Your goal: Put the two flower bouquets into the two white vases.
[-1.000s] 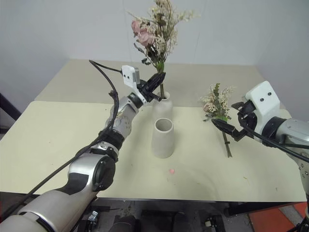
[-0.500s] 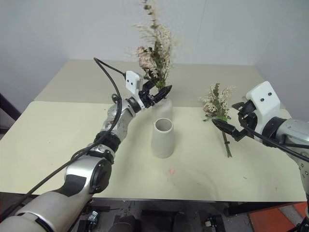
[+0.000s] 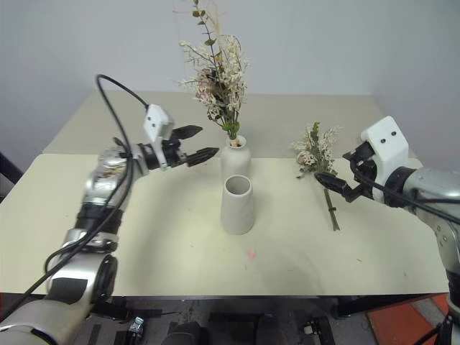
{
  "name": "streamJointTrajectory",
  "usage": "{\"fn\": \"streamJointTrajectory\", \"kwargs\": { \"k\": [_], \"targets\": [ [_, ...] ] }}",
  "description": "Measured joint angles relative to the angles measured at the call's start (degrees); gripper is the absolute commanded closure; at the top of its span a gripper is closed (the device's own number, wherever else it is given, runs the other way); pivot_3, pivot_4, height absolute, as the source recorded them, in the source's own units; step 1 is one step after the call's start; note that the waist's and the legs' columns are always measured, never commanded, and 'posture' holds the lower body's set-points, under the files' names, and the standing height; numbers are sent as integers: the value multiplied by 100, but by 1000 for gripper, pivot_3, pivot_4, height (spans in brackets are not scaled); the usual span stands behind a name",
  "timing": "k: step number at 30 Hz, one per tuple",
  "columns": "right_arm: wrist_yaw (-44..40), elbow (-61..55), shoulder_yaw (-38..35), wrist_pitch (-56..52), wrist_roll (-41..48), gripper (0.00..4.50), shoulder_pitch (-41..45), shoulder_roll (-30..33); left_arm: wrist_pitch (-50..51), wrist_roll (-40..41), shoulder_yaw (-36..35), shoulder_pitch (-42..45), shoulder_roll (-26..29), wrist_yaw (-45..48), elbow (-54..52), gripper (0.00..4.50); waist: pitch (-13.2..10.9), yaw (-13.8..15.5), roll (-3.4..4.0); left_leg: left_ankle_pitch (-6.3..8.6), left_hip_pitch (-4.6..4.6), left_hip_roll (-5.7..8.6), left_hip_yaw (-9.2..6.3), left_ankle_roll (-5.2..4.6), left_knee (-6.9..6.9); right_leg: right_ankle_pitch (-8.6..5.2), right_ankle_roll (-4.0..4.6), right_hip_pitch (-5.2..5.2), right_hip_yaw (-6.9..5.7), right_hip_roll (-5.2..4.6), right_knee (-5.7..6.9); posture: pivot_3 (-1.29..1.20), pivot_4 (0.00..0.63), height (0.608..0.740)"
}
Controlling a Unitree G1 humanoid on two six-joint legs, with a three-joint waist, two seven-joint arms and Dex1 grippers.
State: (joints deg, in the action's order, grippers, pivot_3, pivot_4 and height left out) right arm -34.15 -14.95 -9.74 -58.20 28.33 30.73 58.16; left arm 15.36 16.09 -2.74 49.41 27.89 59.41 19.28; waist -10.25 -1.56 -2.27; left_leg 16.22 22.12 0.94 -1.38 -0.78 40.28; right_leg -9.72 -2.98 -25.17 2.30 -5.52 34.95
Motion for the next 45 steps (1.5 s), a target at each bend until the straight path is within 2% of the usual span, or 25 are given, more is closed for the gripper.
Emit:
{"fn": "streamJointTrajectory", "kwargs": {
  "k": [4,7,11,18,21,30,32,39,43,45],
  "targets": [
    [42,1190,736,-270,-446,0,785,-63,327,502,-359,-610,857,545,-947,27,0,-58,1,0,0,-2,4,0,0,0,0,-3,3,2,-1,0,150,740],
    [-87,2141,1192,-191,-768,0,1288,-256,607,984,-666,-1084,1284,819,-1771,27,0,-69,1,0,3,-2,6,0,1,0,0,-2,1,1,-5,0,150,740],
    [-385,3360,1805,277,-1241,0,1948,-748,905,1366,-753,-1502,1467,827,-2696,27,0,-66,2,0,0,-1,10,0,0,0,0,0,1,0,-1,0,150,740],
    [-636,5452,2168,1170,-1987,0,2903,-1480,1128,1444,-719,-2089,1523,395,-3370,27,0,-98,3,0,1,-1,10,1,0,0,1,-2,0,2,-4,0,150,740],
    [-709,6204,2195,1399,-2199,615,3144,-1731,1131,1450,-696,-2155,1528,264,-3510,0,-1,-100,4,-2,0,-1,10,3,-5,0,1,-5,1,3,-2,0,150,740],
    [-823,7640,2174,2049,-2697,3794,3624,-2179,1140,1504,-701,-2244,1571,70,-3605,0,-2,-113,7,-3,0,-1,8,6,-7,0,1,-5,2,3,-2,0,150,740],
    [-823,7743,2166,2084,-2776,4289,3711,-2180,1136,1505,-701,-2244,1572,54,-3605,0,-2,-114,7,-3,0,-1,8,6,-8,0,1,-5,2,3,-2,0,150,740],
    [-554,7817,1959,2221,-2931,4289,3774,-2182,1085,1469,-694,-2247,1578,38,-3602,0,-4,-113,10,-4,-1,-1,8,7,-10,0,1,-6,2,3,-1,0,150,740],
    [415,6569,1115,3231,-2750,4289,3201,-2137,1024,1417,-667,-2234,1595,41,-3539,0,-7,-106,15,-5,4,0,6,10,-19,0,1,-17,3,3,0,0,150,740],
    [770,5301,378,4097,-2384,4289,2557,-2247,939,1385,-661,-2226,1611,46,-3484,0,-7,-99,15,-7,7,-1,3,12,-31,0,1,-25,1,3,2,0,150,740]
  ]
}}
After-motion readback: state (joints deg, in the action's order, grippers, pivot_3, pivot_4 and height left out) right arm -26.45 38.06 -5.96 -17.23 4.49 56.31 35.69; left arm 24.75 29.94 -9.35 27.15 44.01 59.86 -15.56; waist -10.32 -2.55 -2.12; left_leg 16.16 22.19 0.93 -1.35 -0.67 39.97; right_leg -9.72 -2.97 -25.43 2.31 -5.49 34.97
